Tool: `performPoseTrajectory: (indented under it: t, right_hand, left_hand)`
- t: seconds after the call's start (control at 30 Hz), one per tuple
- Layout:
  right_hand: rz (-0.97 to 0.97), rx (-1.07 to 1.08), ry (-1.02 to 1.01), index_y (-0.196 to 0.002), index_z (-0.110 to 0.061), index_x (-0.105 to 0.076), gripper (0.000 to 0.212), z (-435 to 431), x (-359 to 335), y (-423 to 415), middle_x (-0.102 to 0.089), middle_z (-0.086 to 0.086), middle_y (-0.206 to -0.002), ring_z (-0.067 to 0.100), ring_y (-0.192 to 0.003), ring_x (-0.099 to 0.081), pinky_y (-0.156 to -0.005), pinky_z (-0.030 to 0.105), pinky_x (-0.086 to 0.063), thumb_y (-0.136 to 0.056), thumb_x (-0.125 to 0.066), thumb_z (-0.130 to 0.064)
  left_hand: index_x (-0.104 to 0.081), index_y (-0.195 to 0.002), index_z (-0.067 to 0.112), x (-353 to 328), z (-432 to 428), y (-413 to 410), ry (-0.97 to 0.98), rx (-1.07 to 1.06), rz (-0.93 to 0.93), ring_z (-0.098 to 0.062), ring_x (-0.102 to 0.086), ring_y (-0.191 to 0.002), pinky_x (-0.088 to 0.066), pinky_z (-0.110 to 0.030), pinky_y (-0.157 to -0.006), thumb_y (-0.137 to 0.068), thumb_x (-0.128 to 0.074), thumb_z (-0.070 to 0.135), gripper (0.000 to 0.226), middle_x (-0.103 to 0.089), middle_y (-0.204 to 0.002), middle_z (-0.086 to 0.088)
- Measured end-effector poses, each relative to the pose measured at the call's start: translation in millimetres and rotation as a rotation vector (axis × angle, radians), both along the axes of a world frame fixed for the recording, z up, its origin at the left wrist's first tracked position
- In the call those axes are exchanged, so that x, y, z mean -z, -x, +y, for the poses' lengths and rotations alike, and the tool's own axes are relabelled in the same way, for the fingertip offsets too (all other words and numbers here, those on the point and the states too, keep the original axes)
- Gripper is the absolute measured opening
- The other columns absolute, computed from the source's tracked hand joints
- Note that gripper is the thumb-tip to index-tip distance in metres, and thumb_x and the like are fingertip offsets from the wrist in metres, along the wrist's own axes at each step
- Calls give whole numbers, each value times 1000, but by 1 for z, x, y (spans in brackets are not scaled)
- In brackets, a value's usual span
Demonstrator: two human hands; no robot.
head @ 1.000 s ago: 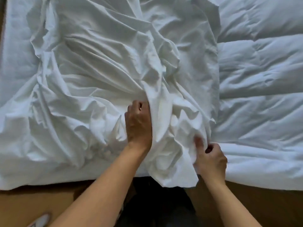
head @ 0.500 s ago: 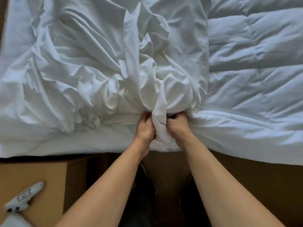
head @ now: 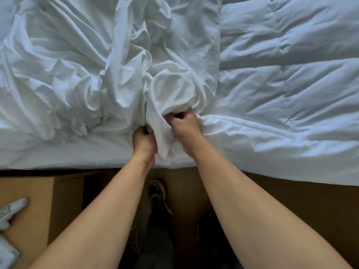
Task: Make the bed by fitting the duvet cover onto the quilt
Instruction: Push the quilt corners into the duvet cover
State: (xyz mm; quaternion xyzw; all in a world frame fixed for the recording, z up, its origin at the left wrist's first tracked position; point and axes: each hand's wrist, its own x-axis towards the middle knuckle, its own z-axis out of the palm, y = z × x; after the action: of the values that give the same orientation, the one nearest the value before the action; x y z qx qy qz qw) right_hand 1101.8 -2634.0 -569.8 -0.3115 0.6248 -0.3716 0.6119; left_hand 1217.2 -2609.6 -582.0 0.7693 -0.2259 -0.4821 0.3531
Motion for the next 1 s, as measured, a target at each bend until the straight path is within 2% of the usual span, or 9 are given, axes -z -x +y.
performPoseTrajectory:
  t: [0.17,0.3,0.4,0.5,0.6,0.7,0.83,0.9,1.0]
  right_hand:
    - [-51,-190,-34,-107,-14,-73,26,-11,-8,-6,-75,-3,-100,10,-97,-69,-87,25,-56,-89,-74,-33]
    - [-11,-144,-26,-102,-6,-70,22,-9,-6,-12,-75,11,-95,21,-92,-72,-86,38,-59,-93,-68,-25]
    - [-15,30,-92,-109,10,-62,33,-11,-2,-21,-67,31,-108,39,-96,-68,-79,42,-56,-99,-62,-22]
    - [-6,173,-175,-105,-8,-64,31,-12,3,-31,-70,18,-106,19,-80,-68,-65,25,-53,-99,-59,-38]
    - [83,235,-163,-97,-10,-64,36,-12,8,-37,-69,7,-84,13,-70,-65,-49,14,-45,-99,-57,-45]
    - [352,136,-132,-85,-14,-60,41,-3,13,-24,-60,-2,-70,16,-65,-59,-57,25,-43,-97,-55,-52]
    - [554,96,-104,-86,-16,-59,34,8,13,12,-64,3,-82,30,-85,-61,-72,32,-37,-98,-55,-47]
    - [609,116,-98,-77,-16,-56,36,11,8,30,-65,1,-82,23,-76,-57,-67,31,-36,-97,-56,-45]
    - [632,104,-92,-69,-23,-54,35,20,4,49,-59,-12,-72,6,-66,-53,-57,27,-36,-97,-56,-46]
  left_hand:
    - [-66,-89,20,-10,6,6,-52,128,148,-24,-70,-91,-59,-48,-89,-89,-56,27,12,-74,-90,-4]
    - [-70,-83,21,-16,11,-5,-63,481,29,-11,-68,-64,-55,-28,-55,-85,-56,27,15,-73,-69,3]
    - [-59,-70,19,-19,-4,-30,-57,146,84,-14,-42,-44,-33,-25,-40,-87,-61,28,19,-51,-58,-1]
    - [-63,-90,26,-23,-28,-50,-120,-39,149,-4,-52,-62,-40,-29,-57,-79,-72,58,35,-58,-76,13]
    - [-64,-102,36,-29,-55,-61,-48,-84,33,-8,-60,-101,-47,-40,-104,-66,-82,66,51,-65,-110,18]
    - [-62,-113,38,-36,-78,-67,-127,-37,198,-15,-56,-117,-44,-41,-105,-72,-83,54,48,-65,-121,15]
    - [-67,-94,31,-33,-95,-83,-165,-5,359,-10,-62,-82,-48,-29,-75,-87,-75,39,13,-71,-90,12]
    - [-69,-89,27,-35,-102,-89,-92,-18,389,-7,-66,-61,-51,-23,-60,-90,-71,42,15,-73,-72,14]
    - [-71,-115,24,-38,-114,-88,12,-54,459,-17,-70,-94,-56,-26,-82,-90,-72,39,29,-77,-99,6]
